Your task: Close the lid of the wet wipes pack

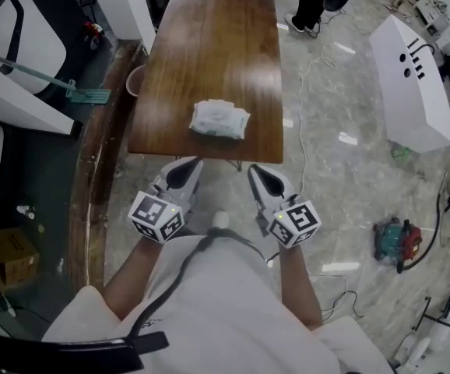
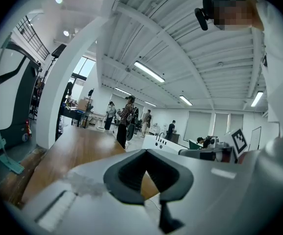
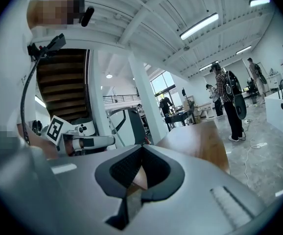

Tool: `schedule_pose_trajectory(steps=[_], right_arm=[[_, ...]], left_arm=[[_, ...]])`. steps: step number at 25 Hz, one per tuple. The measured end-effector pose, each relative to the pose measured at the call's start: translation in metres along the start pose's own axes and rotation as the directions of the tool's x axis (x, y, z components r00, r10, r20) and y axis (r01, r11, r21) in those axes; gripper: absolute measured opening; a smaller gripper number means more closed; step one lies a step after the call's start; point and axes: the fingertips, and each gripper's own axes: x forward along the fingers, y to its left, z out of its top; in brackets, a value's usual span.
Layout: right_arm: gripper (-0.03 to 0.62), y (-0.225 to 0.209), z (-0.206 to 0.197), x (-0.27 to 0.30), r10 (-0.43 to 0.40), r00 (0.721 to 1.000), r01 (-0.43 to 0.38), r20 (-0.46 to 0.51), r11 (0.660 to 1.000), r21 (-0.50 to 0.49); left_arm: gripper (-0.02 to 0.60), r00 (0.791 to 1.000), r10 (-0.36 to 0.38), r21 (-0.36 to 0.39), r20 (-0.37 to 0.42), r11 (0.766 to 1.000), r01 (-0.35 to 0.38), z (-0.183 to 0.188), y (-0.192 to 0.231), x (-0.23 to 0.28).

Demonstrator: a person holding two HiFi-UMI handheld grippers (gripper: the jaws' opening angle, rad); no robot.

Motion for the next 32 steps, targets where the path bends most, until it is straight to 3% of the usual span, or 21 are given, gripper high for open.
schedule_pose_trajectory(steps=[14,24,32], right_arm=[[0.009,-0.032,-0.005,0.025,0.079,0.996,-0.078,-0.035,0.997,0.029],[0.009,-0.056,-0.002,0.071,0.048,0.998,-0.047,-0.045,0.998,0.035],[0.009,-0.078,-0.016,0.127,0.021,0.993,-0.025,-0.116,0.999,-0.031]], left_arm=[[0.003,0.997,0.066,-0.004,-0.03,0.998,-0.066,-0.002,0.015,0.031],[0.003,0.997,0.049,-0.002,-0.064,0.999,-0.049,-0.004,0.053,0.056],[0.003,0.994,0.043,-0.042,-0.105,0.998,-0.048,-0.024,0.102,0.082]])
